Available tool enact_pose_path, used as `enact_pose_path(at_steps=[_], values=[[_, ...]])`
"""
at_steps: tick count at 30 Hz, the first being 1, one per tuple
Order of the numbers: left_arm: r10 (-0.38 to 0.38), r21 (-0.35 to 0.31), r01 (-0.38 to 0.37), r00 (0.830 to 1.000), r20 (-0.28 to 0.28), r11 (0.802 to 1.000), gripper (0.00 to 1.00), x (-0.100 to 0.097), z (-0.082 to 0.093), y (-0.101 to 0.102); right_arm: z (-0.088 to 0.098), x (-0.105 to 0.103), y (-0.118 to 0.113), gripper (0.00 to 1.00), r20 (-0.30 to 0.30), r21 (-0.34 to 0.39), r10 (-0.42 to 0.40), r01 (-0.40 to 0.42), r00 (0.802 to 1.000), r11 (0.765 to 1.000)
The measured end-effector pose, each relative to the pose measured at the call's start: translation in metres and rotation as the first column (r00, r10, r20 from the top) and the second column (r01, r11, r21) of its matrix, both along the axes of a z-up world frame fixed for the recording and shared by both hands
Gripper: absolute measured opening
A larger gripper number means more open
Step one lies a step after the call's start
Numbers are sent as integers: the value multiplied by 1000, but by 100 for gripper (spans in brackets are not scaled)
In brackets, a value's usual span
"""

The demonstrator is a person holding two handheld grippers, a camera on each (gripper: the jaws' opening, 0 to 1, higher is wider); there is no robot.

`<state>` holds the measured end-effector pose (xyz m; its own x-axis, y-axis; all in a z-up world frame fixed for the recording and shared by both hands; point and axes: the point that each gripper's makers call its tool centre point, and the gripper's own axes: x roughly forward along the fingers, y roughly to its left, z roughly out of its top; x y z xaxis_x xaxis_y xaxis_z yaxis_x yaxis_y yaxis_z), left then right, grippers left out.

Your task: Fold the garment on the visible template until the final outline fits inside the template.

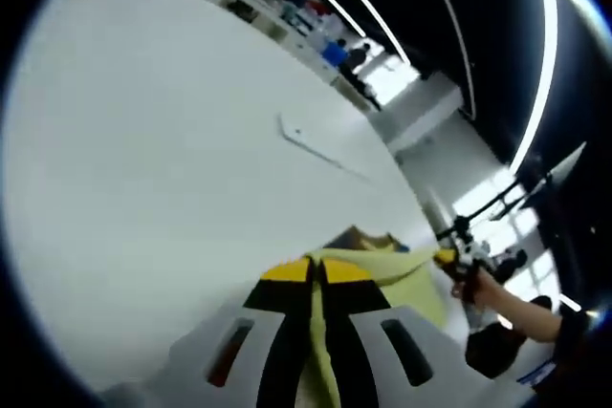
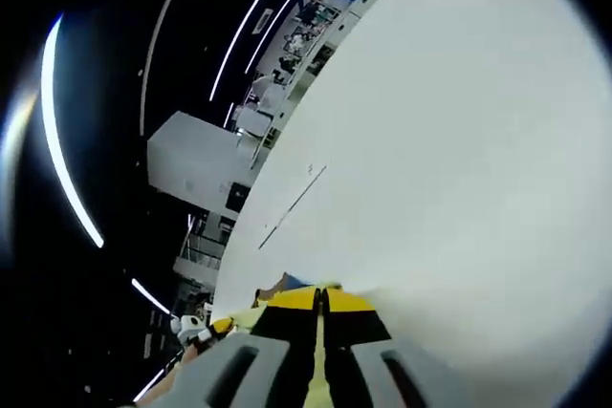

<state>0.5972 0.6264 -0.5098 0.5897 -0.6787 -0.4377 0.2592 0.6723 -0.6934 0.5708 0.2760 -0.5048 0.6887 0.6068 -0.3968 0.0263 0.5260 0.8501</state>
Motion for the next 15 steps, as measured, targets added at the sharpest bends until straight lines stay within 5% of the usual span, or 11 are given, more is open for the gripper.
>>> enact_pose_path(at_steps=[15], values=[[2, 58, -2, 1000, -3, 998, 0, 0, -17, 5, -19, 2, -3, 0, -8, -59, 9, -9, 1000, 998]])
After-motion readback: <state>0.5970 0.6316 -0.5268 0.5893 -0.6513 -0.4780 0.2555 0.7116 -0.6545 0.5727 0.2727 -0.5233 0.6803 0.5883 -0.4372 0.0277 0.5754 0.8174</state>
